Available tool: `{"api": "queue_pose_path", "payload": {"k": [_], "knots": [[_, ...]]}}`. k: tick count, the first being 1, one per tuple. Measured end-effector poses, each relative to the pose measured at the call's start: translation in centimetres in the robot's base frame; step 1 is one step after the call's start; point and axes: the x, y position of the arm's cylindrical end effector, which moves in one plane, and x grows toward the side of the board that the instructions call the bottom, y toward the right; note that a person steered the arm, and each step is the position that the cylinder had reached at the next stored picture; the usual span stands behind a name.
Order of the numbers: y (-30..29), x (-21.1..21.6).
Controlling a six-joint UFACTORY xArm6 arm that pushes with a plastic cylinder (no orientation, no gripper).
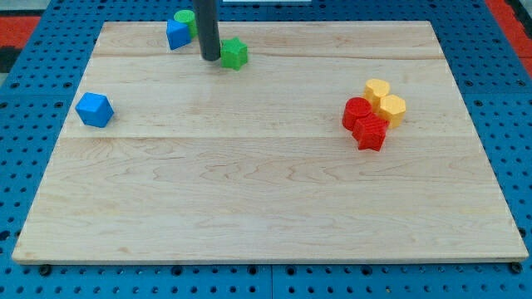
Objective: Push the green circle away from the blue triangle
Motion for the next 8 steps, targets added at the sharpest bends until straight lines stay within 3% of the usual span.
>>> {"api": "queue_pose_path", "payload": {"k": [1, 2, 3, 7, 8], "knots": [[-10.9, 1.4], [-19.6, -4.4], [-20.1, -10.5], [-15.5, -10.7], [-10.6, -10.1]]}}
